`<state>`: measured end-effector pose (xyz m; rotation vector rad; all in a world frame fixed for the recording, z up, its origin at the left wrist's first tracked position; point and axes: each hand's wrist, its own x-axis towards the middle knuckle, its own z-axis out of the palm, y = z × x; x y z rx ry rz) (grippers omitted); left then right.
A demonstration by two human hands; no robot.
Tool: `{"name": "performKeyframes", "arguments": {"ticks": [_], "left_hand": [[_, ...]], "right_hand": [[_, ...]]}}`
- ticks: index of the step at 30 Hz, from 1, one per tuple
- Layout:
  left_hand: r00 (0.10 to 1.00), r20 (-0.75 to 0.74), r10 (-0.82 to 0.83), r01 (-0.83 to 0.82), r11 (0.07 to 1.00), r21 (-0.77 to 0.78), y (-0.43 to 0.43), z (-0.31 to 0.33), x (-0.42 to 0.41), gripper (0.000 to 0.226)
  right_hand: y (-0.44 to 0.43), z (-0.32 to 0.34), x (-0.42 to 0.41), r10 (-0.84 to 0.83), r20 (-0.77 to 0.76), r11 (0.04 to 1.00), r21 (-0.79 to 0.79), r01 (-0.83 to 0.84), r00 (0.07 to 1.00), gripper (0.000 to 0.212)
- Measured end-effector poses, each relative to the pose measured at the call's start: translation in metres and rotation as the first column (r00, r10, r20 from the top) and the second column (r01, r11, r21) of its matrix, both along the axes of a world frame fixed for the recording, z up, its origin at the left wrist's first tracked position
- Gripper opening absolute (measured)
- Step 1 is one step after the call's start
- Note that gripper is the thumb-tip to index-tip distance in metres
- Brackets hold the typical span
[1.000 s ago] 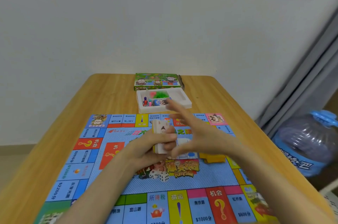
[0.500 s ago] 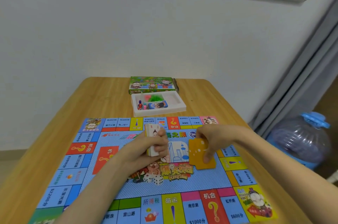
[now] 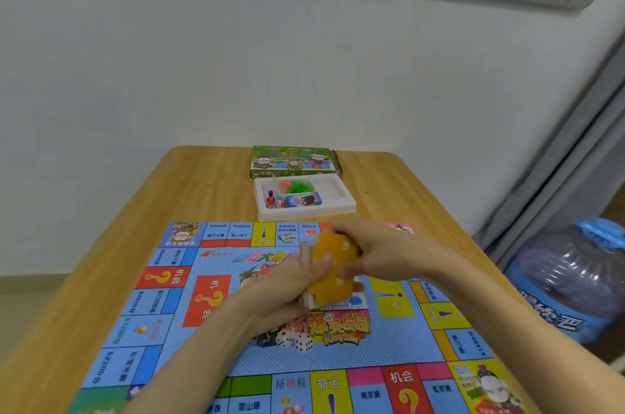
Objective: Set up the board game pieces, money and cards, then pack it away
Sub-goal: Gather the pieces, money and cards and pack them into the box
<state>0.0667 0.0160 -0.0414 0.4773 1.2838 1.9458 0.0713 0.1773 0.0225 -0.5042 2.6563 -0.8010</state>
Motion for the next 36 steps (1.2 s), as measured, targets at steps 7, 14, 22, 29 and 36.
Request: {"name": "performKeyframes", "arguments": {"ticks": [7, 14, 22, 29, 36], "left_hand": [[0.999, 0.042, 0.004, -0.007, 0.998, 0.069, -0.005, -0.003, -0.005, 0.067], [0.983, 0.1, 0.155, -0.16, 0.986, 0.039, -0.001, -0.007, -0.008, 0.063], [0.96, 0.23, 0.161, -0.198, 0.969, 0.147, -0.004, -0.002, -0.002, 0.041], [0.946, 0.278, 0.164, -0.207, 0.97, 0.131, -0.004, -0.002, -0.002, 0.054], [0.967, 0.197, 0.163, -0.198, 0.965, 0.17, -0.004, 0.002, -0.001, 0.074]], "right_hand": [[-0.017, 0.005, -0.002, 0.013, 0.01, 0.999, -0.047, -0.012, 1.0, 0.028], [-0.028, -0.01, 0.009, 0.044, -0.284, 0.998, -0.029, -0.054, 0.958, 0.083], [-0.033, -0.024, 0.013, 0.089, -0.338, 0.987, -0.094, -0.127, 0.937, 0.105], [-0.036, -0.038, 0.012, 0.038, -0.528, 0.988, -0.104, -0.11, 0.848, 0.075], [-0.034, -0.042, 0.009, 0.017, -0.507, 0.985, -0.139, -0.101, 0.862, 0.064]]}}
